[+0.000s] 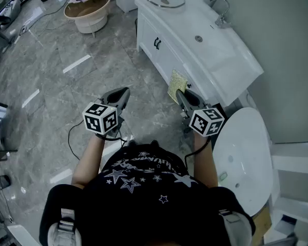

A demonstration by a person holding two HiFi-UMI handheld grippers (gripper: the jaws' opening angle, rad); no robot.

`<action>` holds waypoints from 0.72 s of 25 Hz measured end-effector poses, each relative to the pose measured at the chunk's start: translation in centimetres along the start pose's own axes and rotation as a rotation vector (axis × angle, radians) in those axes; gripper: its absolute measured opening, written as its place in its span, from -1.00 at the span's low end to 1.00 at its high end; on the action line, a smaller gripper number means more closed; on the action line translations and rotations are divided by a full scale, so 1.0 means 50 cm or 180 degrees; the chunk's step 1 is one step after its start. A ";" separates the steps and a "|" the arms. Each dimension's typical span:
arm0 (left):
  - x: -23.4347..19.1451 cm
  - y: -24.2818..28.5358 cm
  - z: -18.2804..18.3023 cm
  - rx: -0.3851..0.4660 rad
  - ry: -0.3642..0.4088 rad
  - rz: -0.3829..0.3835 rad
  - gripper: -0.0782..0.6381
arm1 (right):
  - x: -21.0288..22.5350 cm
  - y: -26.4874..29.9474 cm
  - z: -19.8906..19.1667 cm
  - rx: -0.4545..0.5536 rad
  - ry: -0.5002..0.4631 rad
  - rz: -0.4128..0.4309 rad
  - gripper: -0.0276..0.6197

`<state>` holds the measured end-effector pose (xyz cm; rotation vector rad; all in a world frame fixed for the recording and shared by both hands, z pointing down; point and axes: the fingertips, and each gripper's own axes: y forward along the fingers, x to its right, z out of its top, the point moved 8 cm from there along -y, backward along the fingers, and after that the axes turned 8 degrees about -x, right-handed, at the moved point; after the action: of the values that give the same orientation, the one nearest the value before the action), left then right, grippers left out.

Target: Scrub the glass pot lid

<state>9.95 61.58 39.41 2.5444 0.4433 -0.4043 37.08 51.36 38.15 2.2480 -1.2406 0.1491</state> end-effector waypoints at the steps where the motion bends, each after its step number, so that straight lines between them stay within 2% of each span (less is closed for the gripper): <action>1: -0.003 -0.003 -0.002 -0.0004 0.0011 0.0005 -0.76 | -0.002 0.001 -0.002 0.0002 -0.0001 -0.0005 -0.73; 12: -0.026 -0.001 -0.009 -0.0078 0.0029 -0.0011 -0.76 | -0.013 0.019 -0.004 -0.0041 -0.0034 -0.0069 -0.73; 18: -0.053 -0.018 -0.029 -0.0104 -0.0038 -0.0022 -0.76 | -0.042 0.067 0.000 -0.0039 -0.0077 0.0020 -0.73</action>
<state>7.49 62.47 41.19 2.5084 0.4507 -0.4115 33.18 51.54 38.82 2.2420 -1.2578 0.1169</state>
